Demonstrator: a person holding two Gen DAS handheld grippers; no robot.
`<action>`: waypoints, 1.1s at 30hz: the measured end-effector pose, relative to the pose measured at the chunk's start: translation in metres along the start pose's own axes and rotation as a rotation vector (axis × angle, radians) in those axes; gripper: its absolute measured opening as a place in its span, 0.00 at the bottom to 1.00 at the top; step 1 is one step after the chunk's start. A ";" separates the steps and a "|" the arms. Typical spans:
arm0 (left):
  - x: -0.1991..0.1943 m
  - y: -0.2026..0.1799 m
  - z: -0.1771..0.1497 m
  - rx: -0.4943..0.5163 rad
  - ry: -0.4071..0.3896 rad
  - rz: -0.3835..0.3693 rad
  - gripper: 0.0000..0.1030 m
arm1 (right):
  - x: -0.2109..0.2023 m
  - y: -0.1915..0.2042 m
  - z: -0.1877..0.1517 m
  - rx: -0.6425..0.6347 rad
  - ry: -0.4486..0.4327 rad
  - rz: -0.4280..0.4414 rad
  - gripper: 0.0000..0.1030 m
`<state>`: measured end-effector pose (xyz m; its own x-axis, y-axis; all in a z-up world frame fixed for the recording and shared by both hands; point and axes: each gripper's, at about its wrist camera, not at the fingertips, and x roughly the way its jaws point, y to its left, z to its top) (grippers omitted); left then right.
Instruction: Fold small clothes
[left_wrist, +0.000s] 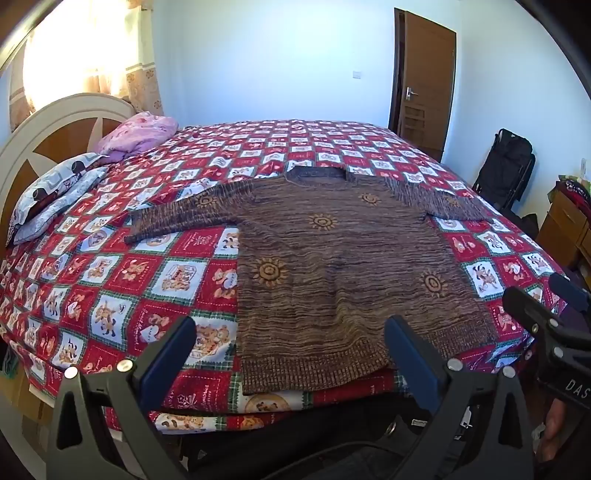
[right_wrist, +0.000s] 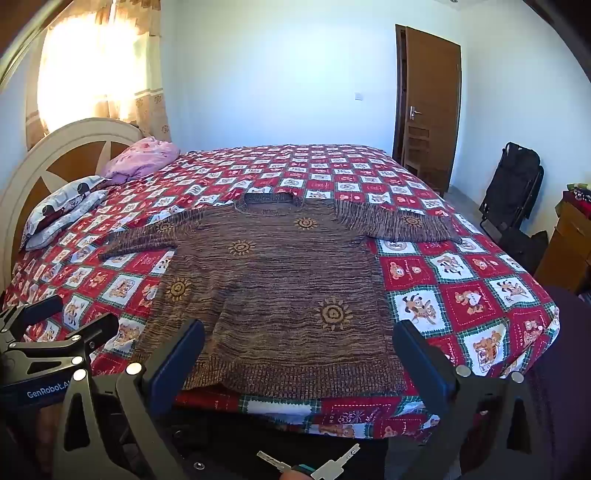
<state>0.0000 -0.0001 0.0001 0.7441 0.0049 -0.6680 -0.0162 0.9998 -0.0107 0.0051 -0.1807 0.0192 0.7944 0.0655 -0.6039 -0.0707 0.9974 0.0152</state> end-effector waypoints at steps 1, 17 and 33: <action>0.000 0.000 0.000 0.003 0.001 0.003 1.00 | 0.000 0.000 0.000 0.000 0.001 0.001 0.99; -0.002 0.006 0.002 -0.001 -0.005 0.005 1.00 | 0.001 0.002 -0.003 0.004 0.009 0.005 0.99; -0.004 0.007 0.003 -0.005 -0.016 0.009 1.00 | 0.002 0.001 -0.003 0.011 0.013 0.007 0.99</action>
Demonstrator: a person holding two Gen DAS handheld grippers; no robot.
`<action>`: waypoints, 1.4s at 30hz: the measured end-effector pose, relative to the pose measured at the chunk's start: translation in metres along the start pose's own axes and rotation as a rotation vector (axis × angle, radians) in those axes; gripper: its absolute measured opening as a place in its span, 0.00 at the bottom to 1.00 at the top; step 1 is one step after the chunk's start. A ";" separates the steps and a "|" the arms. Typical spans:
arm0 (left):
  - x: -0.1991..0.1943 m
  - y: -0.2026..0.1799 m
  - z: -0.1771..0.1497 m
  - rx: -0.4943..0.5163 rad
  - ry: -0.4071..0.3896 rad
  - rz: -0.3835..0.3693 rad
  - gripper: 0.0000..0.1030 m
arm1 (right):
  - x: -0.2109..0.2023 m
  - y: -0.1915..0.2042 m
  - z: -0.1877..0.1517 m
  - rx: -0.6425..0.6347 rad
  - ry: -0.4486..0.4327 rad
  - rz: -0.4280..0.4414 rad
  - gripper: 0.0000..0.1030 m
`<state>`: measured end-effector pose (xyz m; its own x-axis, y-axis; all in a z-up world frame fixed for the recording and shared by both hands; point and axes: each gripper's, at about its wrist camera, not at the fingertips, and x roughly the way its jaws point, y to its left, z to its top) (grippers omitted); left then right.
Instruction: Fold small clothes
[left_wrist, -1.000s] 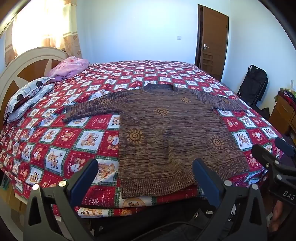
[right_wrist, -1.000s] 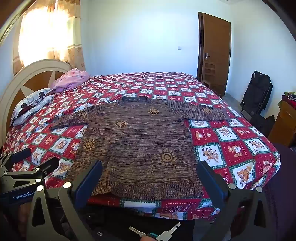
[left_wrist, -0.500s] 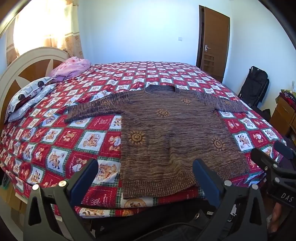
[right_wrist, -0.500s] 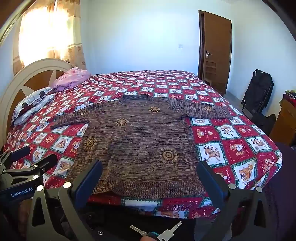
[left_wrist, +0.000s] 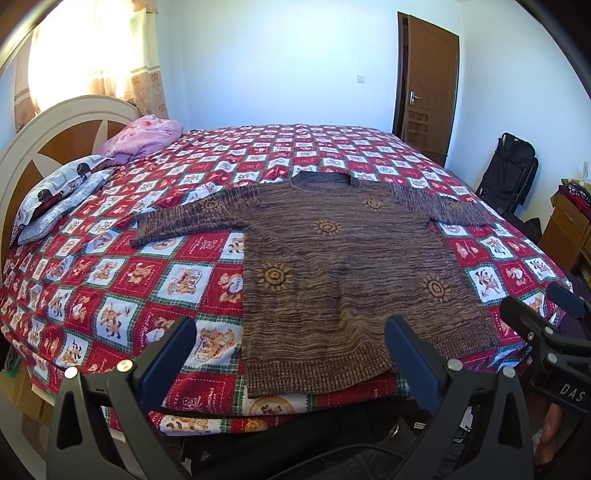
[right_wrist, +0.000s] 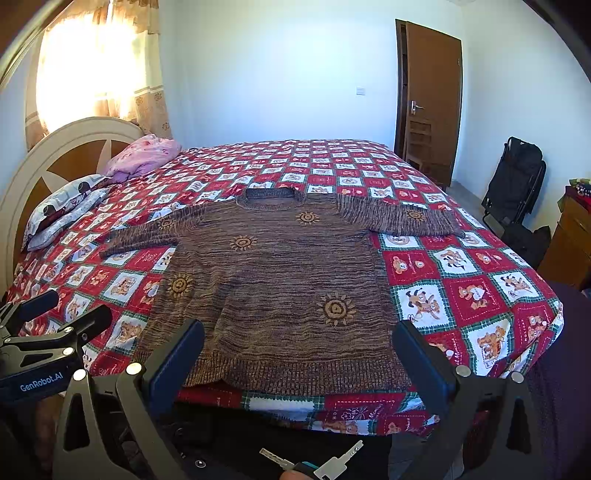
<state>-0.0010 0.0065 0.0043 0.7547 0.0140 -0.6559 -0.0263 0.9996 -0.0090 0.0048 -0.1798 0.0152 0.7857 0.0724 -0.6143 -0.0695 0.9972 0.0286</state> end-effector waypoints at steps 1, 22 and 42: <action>0.000 0.000 0.000 0.000 0.000 0.000 1.00 | 0.000 0.000 0.000 0.001 0.000 0.000 0.99; -0.003 0.006 0.004 -0.008 -0.006 0.003 1.00 | 0.000 -0.003 0.001 0.017 0.003 0.002 0.99; -0.003 0.006 0.004 -0.008 -0.006 0.003 1.00 | 0.002 0.000 -0.001 0.014 0.013 0.005 0.99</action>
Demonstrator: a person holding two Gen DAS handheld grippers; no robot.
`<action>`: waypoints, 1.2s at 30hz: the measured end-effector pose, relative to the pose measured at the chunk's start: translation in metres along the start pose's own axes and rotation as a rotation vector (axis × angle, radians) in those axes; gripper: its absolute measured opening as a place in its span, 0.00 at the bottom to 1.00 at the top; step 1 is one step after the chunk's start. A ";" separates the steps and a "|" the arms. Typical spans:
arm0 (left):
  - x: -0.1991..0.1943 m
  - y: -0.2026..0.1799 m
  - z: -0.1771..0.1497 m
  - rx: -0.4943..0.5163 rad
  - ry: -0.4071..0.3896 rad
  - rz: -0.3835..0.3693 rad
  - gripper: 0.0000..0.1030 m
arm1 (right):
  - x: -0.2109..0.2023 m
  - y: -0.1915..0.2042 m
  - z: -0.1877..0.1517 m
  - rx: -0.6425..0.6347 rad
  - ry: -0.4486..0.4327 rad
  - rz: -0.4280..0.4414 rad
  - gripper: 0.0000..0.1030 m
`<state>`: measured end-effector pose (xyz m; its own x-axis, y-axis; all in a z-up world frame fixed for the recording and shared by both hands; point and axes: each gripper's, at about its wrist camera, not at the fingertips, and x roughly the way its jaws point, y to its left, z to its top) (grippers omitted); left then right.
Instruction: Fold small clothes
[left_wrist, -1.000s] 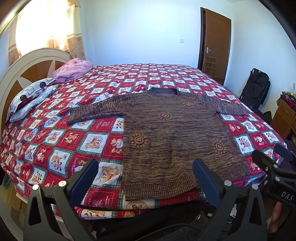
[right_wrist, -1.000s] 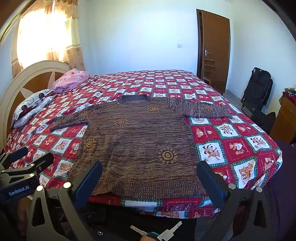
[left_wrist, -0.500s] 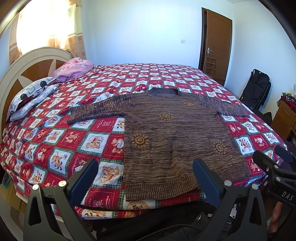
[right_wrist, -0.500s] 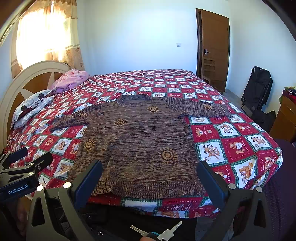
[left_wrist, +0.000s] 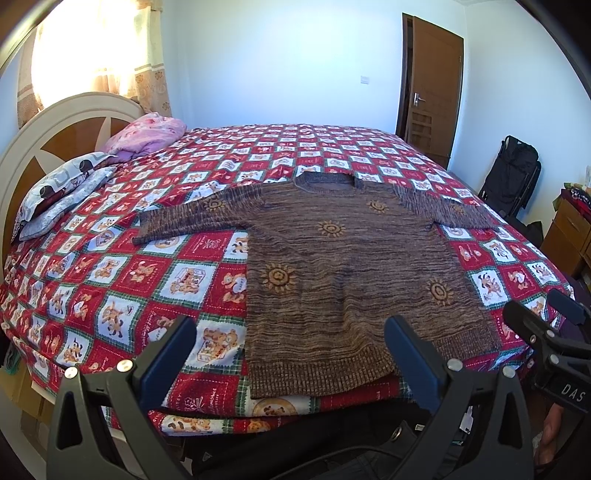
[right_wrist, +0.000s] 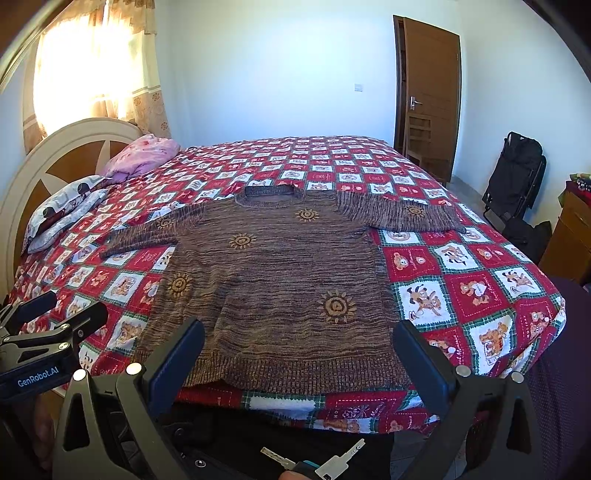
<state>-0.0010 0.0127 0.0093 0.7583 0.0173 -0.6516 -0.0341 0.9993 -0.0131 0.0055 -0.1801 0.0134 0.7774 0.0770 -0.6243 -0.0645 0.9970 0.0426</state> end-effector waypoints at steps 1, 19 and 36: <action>0.000 0.000 0.000 0.000 0.000 0.000 1.00 | 0.000 0.000 0.000 -0.001 0.000 0.000 0.99; 0.014 -0.003 -0.005 0.007 0.037 -0.004 1.00 | 0.018 0.000 -0.003 -0.015 0.050 0.077 0.99; 0.083 0.011 0.017 -0.005 0.208 -0.041 1.00 | 0.101 -0.028 0.010 -0.046 0.122 0.169 0.99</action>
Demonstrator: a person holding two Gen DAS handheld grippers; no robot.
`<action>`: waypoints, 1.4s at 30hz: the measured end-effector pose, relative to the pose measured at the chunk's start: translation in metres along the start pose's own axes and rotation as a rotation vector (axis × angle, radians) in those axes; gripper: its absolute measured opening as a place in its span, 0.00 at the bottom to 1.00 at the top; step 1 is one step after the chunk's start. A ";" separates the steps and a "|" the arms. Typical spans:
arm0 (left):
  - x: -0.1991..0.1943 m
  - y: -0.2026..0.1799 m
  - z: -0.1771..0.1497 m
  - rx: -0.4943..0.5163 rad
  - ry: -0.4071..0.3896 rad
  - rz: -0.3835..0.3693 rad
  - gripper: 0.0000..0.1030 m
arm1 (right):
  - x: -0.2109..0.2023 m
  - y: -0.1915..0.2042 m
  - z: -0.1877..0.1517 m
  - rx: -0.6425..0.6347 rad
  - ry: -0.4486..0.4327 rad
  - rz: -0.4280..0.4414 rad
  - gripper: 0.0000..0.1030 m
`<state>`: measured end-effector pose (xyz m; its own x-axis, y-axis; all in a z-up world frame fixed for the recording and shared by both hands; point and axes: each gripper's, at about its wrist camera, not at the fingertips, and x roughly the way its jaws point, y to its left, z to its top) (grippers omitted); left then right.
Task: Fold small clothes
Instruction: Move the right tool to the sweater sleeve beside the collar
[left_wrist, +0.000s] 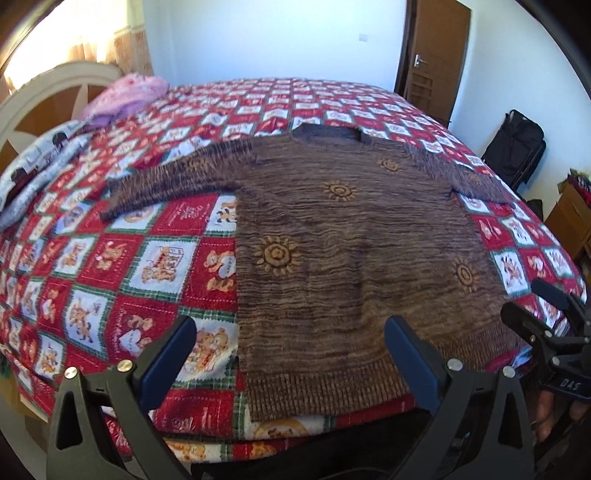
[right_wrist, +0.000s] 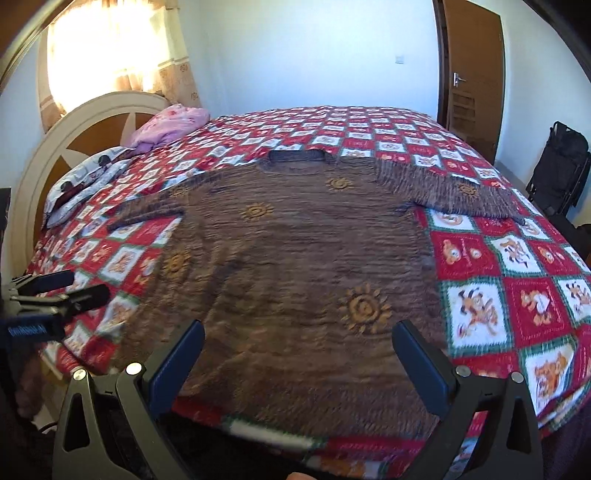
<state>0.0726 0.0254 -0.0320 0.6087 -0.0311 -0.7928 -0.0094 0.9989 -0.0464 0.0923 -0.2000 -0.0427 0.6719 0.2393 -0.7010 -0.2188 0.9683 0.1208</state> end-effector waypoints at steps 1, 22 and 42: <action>0.003 0.000 0.004 0.001 -0.004 0.010 1.00 | 0.006 -0.007 0.002 0.009 0.004 0.003 0.99; 0.105 -0.026 0.103 0.163 -0.153 0.167 1.00 | 0.093 -0.179 0.065 0.284 0.032 -0.117 0.89; 0.210 -0.026 0.169 0.119 -0.124 0.247 1.00 | 0.135 -0.363 0.134 0.562 0.046 -0.316 0.60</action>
<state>0.3346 -0.0012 -0.0949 0.6915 0.2111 -0.6908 -0.0811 0.9730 0.2161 0.3575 -0.5094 -0.0867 0.6095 -0.0543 -0.7909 0.3969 0.8845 0.2451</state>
